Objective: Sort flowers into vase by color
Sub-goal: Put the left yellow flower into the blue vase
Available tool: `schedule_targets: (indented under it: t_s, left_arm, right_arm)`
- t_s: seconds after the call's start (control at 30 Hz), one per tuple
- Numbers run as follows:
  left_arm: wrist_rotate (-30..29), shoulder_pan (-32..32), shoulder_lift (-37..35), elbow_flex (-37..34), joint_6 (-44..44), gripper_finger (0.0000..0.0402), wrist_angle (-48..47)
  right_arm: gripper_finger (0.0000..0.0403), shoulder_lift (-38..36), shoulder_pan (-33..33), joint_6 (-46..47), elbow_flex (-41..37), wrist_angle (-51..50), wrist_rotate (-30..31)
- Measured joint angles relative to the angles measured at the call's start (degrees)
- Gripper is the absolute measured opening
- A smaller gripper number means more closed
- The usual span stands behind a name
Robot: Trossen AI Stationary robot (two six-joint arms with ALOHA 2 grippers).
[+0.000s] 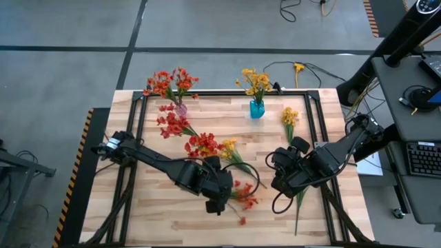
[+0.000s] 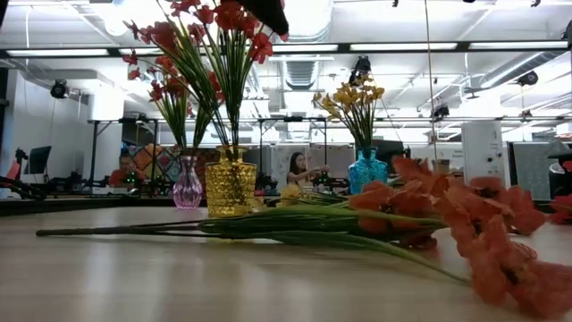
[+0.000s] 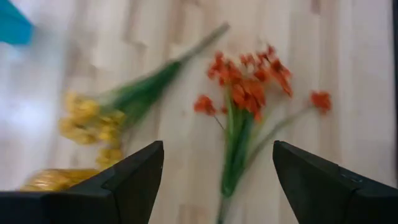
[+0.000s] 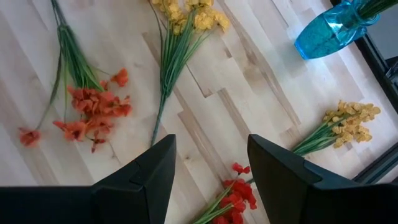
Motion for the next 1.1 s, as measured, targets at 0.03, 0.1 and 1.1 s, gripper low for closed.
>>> schedule_targets:
  t_s: [0.03, 0.1, 1.1]
  left_arm:
    - [-1.6, -0.5, 0.0, 0.7, -0.2, 0.0284, -0.4]
    - [-6.9, -2.2, -0.3, 2.0, -0.5, 0.0284, -1.8]
    - [-26.8, -23.0, -31.4, -43.7, 20.3, 0.0267, 49.3]
  right_arm:
    - [0.0192, 0.0, 0.0, -0.1, -0.5, 0.3, 0.0]
    - [0.0192, 0.0, 0.0, -0.5, -2.5, 1.9, 0.1]
    - [0.0278, 0.1, -15.7, -32.1, -47.4, 76.2, -0.3]
